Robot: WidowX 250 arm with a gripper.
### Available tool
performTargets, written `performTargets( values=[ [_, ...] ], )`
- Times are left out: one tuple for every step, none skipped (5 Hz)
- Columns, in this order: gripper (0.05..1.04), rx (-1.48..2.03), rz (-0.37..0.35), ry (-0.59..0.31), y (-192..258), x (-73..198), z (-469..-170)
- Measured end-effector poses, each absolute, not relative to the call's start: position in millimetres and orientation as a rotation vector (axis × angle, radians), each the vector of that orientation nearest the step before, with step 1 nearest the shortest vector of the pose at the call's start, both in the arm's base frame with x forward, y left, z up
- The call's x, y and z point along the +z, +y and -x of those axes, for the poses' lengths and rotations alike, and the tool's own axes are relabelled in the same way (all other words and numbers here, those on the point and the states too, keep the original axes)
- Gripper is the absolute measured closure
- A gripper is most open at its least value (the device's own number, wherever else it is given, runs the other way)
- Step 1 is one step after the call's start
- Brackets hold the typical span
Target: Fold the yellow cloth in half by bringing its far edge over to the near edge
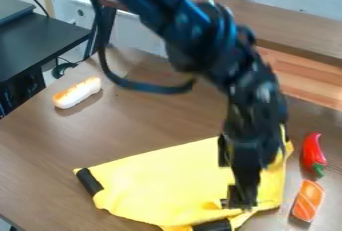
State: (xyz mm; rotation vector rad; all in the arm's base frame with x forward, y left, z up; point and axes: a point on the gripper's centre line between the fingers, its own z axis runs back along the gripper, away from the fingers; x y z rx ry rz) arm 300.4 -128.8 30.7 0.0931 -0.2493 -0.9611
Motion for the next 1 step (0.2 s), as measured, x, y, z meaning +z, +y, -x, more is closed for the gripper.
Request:
performTargets(
  values=[
    [0.082,-0.853,-0.063,-0.267,-103.8,45.4,-336.4]
  ],
)
